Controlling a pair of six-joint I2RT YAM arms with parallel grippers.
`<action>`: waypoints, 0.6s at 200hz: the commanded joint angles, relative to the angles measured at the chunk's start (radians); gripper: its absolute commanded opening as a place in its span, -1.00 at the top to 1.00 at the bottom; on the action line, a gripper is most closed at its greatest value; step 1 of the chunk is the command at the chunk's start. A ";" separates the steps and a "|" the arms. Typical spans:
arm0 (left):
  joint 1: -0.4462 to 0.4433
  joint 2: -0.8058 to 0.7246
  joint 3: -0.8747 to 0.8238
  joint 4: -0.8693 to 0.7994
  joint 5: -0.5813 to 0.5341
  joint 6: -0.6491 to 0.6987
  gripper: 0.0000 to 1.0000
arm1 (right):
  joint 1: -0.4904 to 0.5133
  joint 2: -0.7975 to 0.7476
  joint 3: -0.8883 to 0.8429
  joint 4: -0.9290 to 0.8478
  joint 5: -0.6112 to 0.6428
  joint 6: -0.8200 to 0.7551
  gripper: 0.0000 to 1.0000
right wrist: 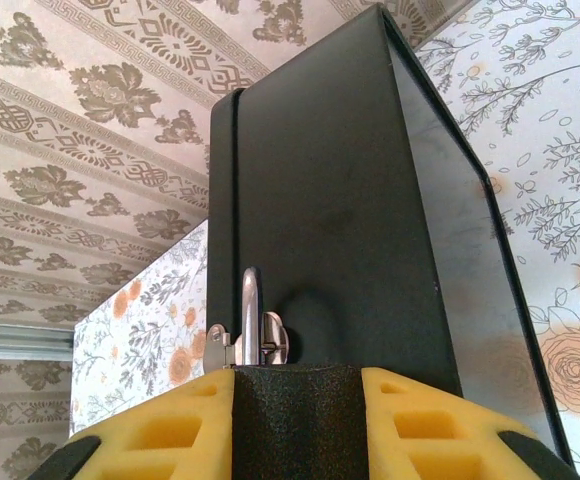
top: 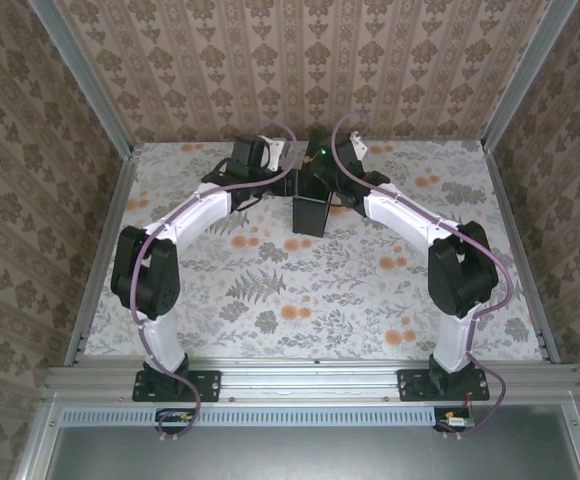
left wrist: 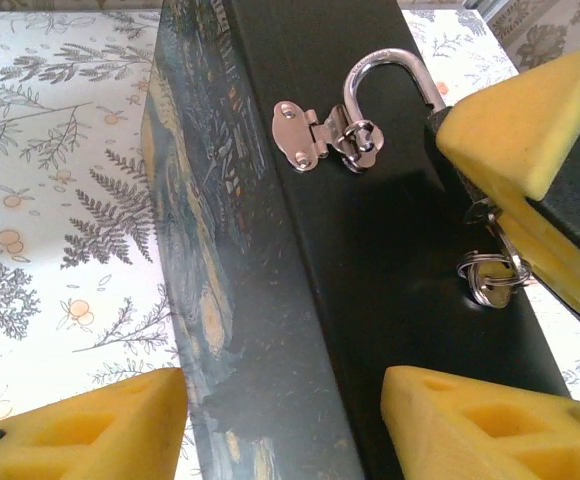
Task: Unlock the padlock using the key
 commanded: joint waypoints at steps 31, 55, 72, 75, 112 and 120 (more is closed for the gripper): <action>-0.021 0.054 -0.043 0.015 0.035 0.015 -0.24 | -0.043 0.010 0.018 0.059 -0.143 -0.055 0.90; -0.020 0.021 -0.099 0.076 0.057 -0.016 -0.23 | -0.058 0.009 0.042 0.031 -0.224 -0.142 0.89; -0.023 -0.010 -0.106 0.078 0.059 -0.010 -0.24 | -0.064 -0.002 0.057 -0.018 -0.234 -0.246 0.89; -0.023 -0.012 -0.100 0.068 0.059 -0.005 -0.24 | -0.065 -0.007 0.057 -0.027 -0.231 -0.269 0.89; -0.029 -0.002 -0.072 0.004 0.054 0.036 -0.22 | -0.085 -0.037 0.042 -0.066 -0.129 -0.414 0.86; -0.033 0.002 -0.077 0.008 0.063 0.030 -0.21 | -0.093 -0.033 0.036 -0.050 -0.128 -0.413 0.87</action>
